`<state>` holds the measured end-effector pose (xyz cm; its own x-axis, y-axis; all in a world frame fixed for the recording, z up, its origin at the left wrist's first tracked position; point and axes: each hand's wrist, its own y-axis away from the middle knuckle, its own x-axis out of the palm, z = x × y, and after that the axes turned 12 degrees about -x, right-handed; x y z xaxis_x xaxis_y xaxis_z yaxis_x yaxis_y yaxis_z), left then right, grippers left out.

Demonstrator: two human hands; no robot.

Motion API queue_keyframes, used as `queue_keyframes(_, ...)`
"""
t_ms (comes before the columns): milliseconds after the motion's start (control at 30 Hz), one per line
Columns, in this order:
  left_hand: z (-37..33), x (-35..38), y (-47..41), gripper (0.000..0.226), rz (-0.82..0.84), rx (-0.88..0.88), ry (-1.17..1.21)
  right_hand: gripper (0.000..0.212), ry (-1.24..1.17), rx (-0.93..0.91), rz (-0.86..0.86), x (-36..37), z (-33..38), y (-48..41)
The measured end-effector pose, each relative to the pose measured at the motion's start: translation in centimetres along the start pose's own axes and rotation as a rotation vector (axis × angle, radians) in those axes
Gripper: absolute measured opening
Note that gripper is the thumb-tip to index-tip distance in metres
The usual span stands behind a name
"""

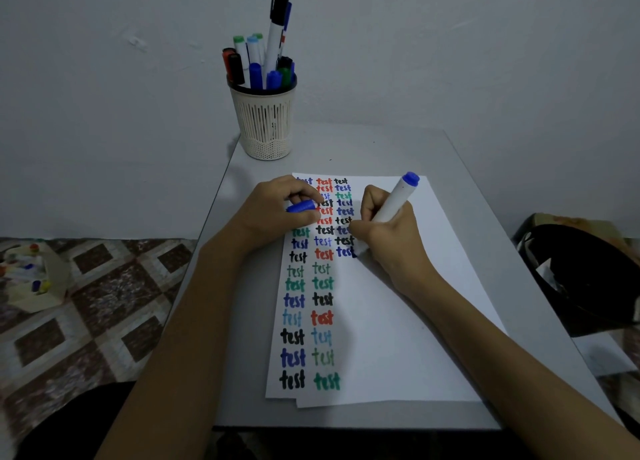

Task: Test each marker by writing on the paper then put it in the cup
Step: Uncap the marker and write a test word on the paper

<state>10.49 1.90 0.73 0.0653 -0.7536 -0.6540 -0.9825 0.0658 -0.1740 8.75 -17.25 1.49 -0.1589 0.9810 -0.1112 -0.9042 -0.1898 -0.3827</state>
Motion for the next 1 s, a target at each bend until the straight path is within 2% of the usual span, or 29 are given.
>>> queue_keyframes(67, 0.1, 0.0, 0.0, 0.022, 0.008, -0.008, 0.022, 0.033, -0.047, -0.008, -0.062, -0.1, 0.3, 0.1)
queue_keyframes(200, -0.2, -0.1, 0.0, 0.021, -0.005, 0.005, 0.057, 0.037, -0.304, 0.027, -0.290, -0.6, 1.1, 0.1)
queue_keyframes(300, -0.9, -0.2, 0.1, 0.020, -0.049, -0.012, 0.139, 0.032, -0.390, 0.032, -0.335, -1.2, 1.5, -0.4)
queue_keyframes(400, -1.8, -0.2, 0.0, 0.017, -0.051, -0.070, 0.270, 0.013, -0.533, 0.073, -0.363, -1.7, 1.7, -1.0)
queue_keyframes(467, -2.2, -0.1, -0.1, 0.018, -0.038, -0.097, 0.329, 0.012, -0.630, 0.111, -0.370, -1.9, 2.0, -1.2)
queue_keyframes(633, -2.1, -0.4, 0.2, 0.031, 0.036, -0.098, 0.364, 0.018, -0.510, 0.103, -0.336, -1.9, 2.3, -1.2)
queue_keyframes(1000, -2.6, -0.5, 0.5, 0.030, 0.105, -0.078, 0.389, 0.021, -0.418, 0.097, -0.230, -2.1, 1.6, -1.3)
